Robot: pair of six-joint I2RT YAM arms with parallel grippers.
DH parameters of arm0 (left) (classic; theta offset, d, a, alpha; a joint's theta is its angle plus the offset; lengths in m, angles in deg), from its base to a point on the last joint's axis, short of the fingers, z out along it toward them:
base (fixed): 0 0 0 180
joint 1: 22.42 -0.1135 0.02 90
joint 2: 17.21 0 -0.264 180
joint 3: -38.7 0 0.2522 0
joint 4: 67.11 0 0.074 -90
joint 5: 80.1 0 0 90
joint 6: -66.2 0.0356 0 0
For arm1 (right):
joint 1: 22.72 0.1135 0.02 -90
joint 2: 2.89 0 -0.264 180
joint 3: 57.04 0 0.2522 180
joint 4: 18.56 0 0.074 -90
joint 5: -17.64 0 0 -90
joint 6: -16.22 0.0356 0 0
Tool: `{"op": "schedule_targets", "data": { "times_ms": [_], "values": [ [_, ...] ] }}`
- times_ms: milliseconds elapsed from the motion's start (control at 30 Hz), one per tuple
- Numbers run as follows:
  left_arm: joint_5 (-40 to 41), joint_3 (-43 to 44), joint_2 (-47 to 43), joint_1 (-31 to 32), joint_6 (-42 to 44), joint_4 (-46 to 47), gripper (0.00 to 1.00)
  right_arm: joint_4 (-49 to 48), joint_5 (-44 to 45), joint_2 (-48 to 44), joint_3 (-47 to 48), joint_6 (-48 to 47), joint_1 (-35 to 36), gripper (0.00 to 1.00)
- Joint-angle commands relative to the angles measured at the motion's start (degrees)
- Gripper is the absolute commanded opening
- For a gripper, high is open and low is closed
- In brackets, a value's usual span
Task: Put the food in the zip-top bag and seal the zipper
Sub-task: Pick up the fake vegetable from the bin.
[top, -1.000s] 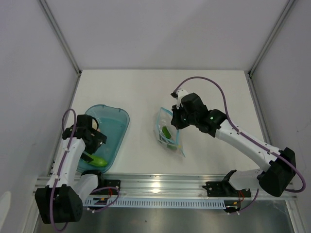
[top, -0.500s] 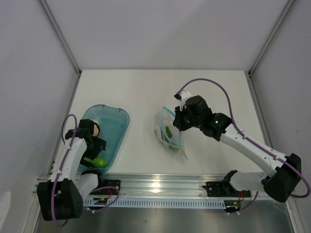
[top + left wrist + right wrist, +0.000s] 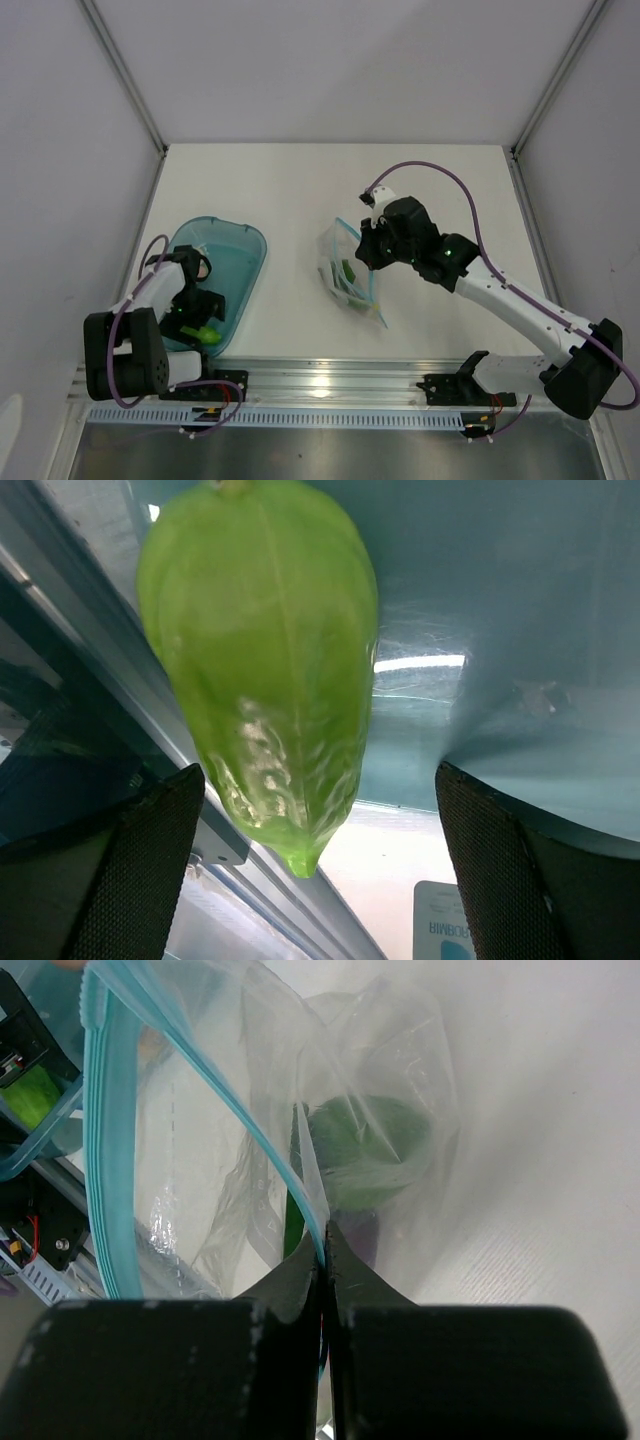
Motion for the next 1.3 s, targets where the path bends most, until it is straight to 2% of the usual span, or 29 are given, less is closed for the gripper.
{"op": "schedule_targets", "data": {
  "times_ms": [0, 100, 200, 233, 300, 400, 567, 600, 667, 767, 833, 967, 1033, 1267],
  "values": [
    [1.7, -1.9, 0.5, -0.8, -2.0, 2.6, 0.97, -1.6, -0.3, -1.5, -0.5, -0.4, 0.1, 0.00],
    [2.3, -2.5, -2.0, -1.0, -2.0, 3.1, 0.87, -1.6, -0.3, -1.2, -0.6, -0.4, 0.2, 0.00],
    [2.9, -2.7, -3.7, -1.1, -1.8, 3.3, 0.61, -1.8, -0.2, -1.1, -0.4, -0.4, 0.2, 0.00],
    [3.1, -2.8, -4.8, -1.4, -1.7, 3.2, 0.47, -1.7, -0.2, -1.1, -0.3, -0.4, 0.1, 0.00],
    [3.2, -2.5, -5.9, -1.5, -1.1, 3.2, 0.40, -1.7, -0.2, -1.0, 0.0, -0.4, 0.1, 0.00],
    [4.3, -1.0, -7.3, -1.6, -0.5, 2.0, 0.22, -1.8, -0.2, -1.0, 0.0, -0.3, 0.2, 0.00],
    [7.4, 1.9, -10.3, -1.6, 0.4, -1.1, 0.08, -1.9, -0.1, -1.0, -0.2, 0.1, 0.5, 0.00],
    [7.6, 3.4, -11.0, -1.6, 1.0, -2.0, 0.01, -1.9, 0.0, -0.9, -0.2, 0.2, 0.7, 0.00],
    [7.3, 4.4, -12.6, -1.6, 2.1, -2.5, 0.01, -2.1, 0.2, -0.6, -0.1, 0.3, 0.8, 0.00],
    [4.6, 7.3, -17.9, -1.5, 8.0, -1.7, 0.00, -2.3, 0.4, -0.2, 0.2, 0.3, 1.1, 0.00],
    [2.1, 7.8, -21.2, -1.6, 11.1, 1.7, 0.01, -2.3, 0.5, 0.2, 0.4, 0.3, 1.3, 0.00],
    [-6.0, 5.9, -32.6, -1.6, 18.9, 11.4, 0.01, -2.1, 1.0, 0.9, 1.0, 0.3, 1.8, 0.00],
    [-12.6, 5.3, -38.0, -1.4, 21.1, 16.9, 0.01, -2.0, 1.3, 1.1, 1.2, 0.3, 2.0, 0.00],
    [-30.2, 4.6, -39.8, -1.4, 27.5, 25.5, 0.01, -2.3, 1.8, 2.6, 2.2, 0.0, 2.4, 0.00]
  ]
}}
